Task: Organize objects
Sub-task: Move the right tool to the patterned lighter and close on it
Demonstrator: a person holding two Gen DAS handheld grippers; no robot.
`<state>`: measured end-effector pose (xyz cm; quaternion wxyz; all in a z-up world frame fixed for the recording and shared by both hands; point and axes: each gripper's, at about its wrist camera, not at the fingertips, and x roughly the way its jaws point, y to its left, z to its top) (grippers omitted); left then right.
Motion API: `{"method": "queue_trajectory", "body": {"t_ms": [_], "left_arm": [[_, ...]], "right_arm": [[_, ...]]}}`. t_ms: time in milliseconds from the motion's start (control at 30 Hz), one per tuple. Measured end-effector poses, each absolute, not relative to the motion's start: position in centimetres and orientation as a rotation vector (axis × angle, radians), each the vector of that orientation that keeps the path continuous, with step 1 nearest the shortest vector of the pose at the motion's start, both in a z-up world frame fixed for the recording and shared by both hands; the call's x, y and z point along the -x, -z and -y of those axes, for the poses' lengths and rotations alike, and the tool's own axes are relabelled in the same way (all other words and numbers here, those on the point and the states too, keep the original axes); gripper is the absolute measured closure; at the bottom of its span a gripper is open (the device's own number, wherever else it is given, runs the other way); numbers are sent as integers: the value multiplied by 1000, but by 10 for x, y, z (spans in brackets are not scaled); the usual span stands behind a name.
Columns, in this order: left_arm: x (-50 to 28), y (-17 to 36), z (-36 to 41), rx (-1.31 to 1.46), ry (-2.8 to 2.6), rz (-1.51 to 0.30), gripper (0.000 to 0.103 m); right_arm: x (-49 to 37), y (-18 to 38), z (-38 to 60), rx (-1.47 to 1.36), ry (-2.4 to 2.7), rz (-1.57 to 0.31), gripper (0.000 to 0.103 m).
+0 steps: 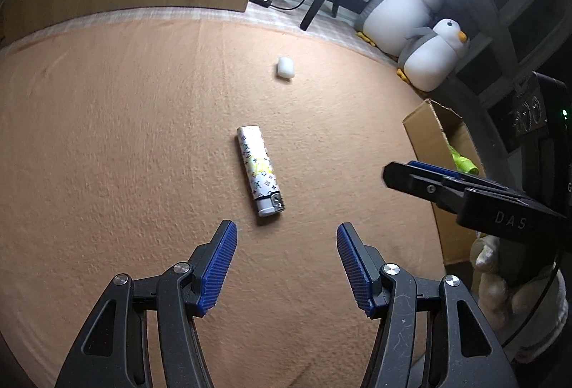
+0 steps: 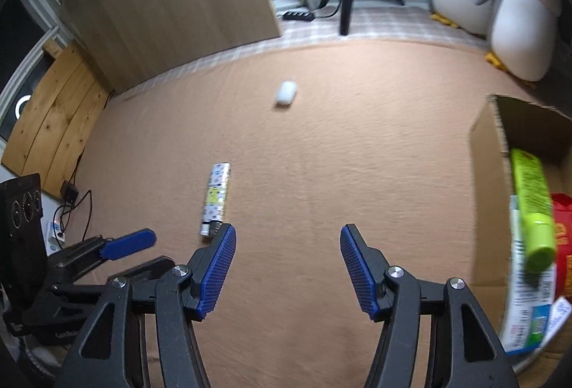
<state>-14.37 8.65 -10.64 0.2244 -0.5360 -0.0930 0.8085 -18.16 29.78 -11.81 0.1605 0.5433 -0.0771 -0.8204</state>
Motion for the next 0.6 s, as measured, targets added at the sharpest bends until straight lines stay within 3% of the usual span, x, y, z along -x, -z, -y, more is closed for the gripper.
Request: {"method": "queue_trajectory", "body": {"t_ms": [367, 600], "left_arm": [[162, 129, -92, 1494, -2176, 272, 44], [174, 140, -93, 1509, -2157, 298, 54]], "right_arm": [[212, 148, -259, -1653, 2193, 277, 47], [227, 160, -235, -1683, 2122, 261, 58]]}}
